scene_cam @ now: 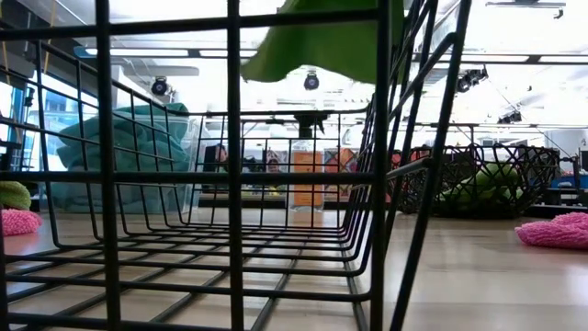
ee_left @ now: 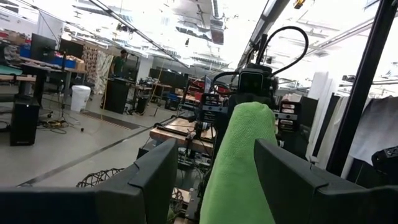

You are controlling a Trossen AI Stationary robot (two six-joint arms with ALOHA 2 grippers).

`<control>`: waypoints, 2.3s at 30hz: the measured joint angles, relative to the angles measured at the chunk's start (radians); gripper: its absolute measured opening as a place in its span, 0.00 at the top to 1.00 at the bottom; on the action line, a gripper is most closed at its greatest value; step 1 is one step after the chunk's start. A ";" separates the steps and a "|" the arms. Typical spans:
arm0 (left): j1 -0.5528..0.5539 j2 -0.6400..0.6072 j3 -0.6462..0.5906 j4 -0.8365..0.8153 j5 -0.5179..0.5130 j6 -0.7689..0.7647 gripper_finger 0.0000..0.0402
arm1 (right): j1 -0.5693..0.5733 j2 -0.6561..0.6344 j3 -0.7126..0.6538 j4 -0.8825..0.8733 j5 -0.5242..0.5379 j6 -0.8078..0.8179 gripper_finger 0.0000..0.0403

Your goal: Sort microfiber towel by color & place in baskets

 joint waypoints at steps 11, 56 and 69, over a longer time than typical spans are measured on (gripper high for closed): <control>0.000 0.000 0.000 -0.001 0.000 -0.001 0.50 | -0.019 -0.070 0.000 -0.082 0.071 -0.053 1.00; 0.000 0.000 0.000 -0.001 0.000 -0.101 0.50 | -1.032 0.070 0.000 -1.134 -0.124 0.255 1.00; 0.000 0.000 0.000 0.000 0.000 -0.170 0.50 | -1.033 0.264 -0.107 -1.027 -0.160 0.277 0.99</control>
